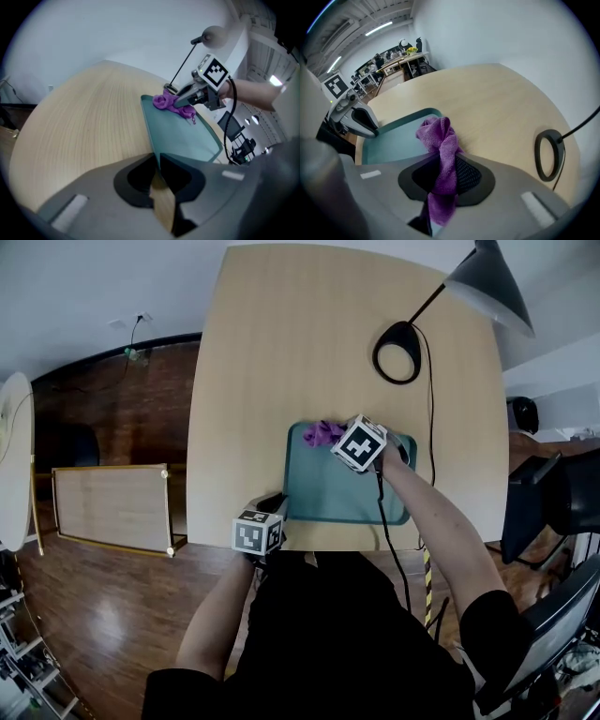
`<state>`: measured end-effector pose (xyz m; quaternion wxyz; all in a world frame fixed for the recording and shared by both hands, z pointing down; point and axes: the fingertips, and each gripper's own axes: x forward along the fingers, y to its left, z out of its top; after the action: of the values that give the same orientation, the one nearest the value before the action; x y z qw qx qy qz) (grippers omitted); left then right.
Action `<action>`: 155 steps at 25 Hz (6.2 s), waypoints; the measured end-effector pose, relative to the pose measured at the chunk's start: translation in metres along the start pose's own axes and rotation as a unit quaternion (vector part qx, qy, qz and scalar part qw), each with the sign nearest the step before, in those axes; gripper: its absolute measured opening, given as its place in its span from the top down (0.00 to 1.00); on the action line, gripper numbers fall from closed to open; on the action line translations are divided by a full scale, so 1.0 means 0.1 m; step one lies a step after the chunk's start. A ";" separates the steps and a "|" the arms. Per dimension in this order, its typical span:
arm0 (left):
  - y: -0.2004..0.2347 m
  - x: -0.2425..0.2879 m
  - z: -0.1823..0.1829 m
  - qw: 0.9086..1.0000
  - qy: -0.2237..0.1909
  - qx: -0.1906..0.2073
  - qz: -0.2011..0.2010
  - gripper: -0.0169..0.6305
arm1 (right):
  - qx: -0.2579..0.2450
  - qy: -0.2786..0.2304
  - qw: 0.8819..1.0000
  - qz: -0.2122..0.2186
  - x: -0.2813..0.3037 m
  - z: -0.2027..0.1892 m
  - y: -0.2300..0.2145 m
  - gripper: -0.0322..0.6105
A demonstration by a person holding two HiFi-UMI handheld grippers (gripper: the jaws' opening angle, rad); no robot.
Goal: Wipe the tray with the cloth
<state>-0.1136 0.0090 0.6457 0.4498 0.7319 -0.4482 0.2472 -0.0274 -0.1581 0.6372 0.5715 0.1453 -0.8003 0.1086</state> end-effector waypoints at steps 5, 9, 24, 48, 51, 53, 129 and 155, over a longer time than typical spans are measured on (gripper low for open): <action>0.04 0.00 -0.01 1.000 -0.004 -0.003 0.009 0.88 | -0.012 -0.007 1.000 -0.015 -0.04 0.02 0.12 0.83; 0.08 0.01 -0.02 1.000 -0.005 -0.003 0.016 0.88 | -0.010 -0.016 1.000 0.007 -0.07 -0.10 0.52 0.83; 0.14 0.02 0.00 0.999 -0.014 0.016 0.045 0.89 | -0.017 -0.017 0.998 0.058 -0.22 -0.85 1.82 0.83; 0.07 0.02 -0.03 0.999 -0.009 0.016 0.051 0.89 | 0.014 -0.007 0.999 -0.040 -0.18 -0.59 -0.20 0.83; 0.08 0.02 -0.03 0.998 -0.009 0.018 0.054 0.89 | 0.007 -0.005 0.999 -0.043 -0.20 -0.57 -0.23 0.83; 0.09 0.01 -0.02 0.998 -0.010 0.018 0.054 0.89 | 0.005 -0.008 0.999 -0.047 -0.21 -0.57 -0.18 0.83; 0.16 0.00 0.01 0.997 -0.027 0.026 0.073 0.88 | 0.086 -0.067 0.987 0.120 -0.02 -0.12 2.03 0.83; 0.18 0.02 -0.01 0.997 -0.007 0.042 0.062 0.87 | 0.466 -0.212 0.851 -0.118 -1.08 -1.90 -0.18 0.83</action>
<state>-0.1284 0.0057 0.6552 0.3993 0.7227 -0.4851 0.2881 0.1795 -0.0990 0.5968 0.2615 0.5073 -0.7346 0.3669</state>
